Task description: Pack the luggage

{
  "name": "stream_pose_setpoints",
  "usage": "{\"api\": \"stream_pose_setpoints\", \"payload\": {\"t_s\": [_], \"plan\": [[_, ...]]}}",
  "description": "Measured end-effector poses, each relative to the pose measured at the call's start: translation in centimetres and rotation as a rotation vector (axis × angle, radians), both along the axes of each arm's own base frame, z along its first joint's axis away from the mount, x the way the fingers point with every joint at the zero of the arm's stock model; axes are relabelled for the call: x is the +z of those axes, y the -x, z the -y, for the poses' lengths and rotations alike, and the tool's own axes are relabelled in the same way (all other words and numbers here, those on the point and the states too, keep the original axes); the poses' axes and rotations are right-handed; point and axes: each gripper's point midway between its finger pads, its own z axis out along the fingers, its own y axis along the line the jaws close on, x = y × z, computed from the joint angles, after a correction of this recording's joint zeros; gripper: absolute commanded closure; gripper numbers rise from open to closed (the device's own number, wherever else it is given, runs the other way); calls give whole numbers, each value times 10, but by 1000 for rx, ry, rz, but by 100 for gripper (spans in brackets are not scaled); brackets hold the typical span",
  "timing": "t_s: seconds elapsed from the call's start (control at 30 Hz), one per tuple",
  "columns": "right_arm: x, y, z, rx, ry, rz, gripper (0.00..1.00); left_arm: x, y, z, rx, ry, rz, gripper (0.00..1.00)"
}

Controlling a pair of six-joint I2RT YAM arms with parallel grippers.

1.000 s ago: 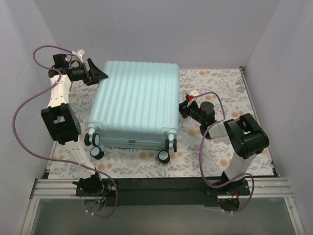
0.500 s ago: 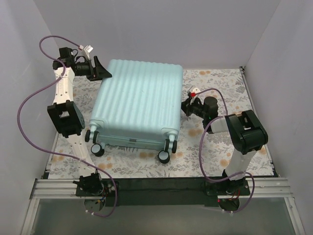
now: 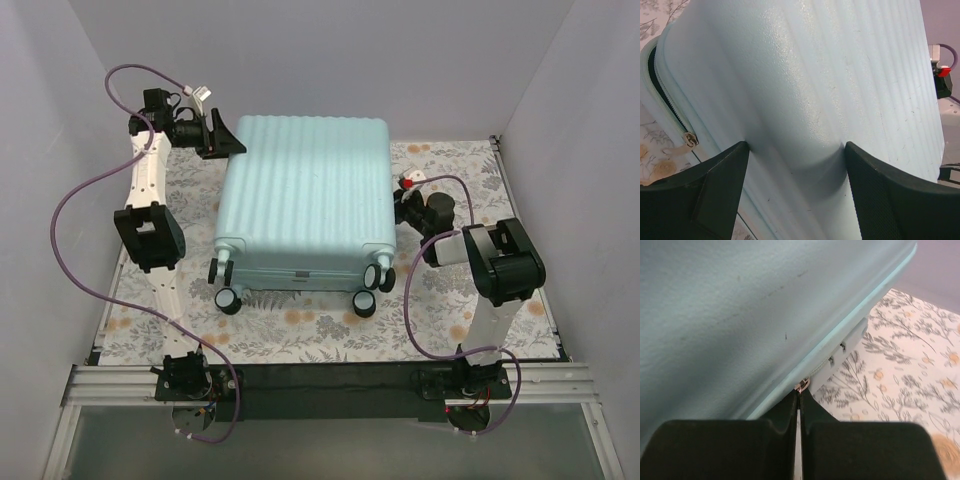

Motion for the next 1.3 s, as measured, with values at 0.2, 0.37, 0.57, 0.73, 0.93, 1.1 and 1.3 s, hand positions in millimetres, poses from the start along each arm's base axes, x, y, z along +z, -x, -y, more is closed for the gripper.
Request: {"api": "stream_pose_setpoints", "payload": {"t_s": [0.2,0.37,0.57,0.73,0.93,1.1,1.3], "plan": [[0,41,24,-89,24,-54,99,9,-19,32,8,22,49,36],[2,80,13,-87,44,-78,99,22,-20,19,66,-5,81,26],[1,128,-28,64,38,-129,99,36,59,-53,137,-178,75,21],[3,138,-36,96,36,-145,99,58,171,-86,199,-348,113,18],[3,138,-34,94,48,-148,99,62,261,-83,147,-596,277,16],[3,137,-35,99,64,-146,99,41,279,-97,118,-719,256,16],[2,136,-35,102,79,-146,99,16,253,-124,85,-820,217,15]]}}
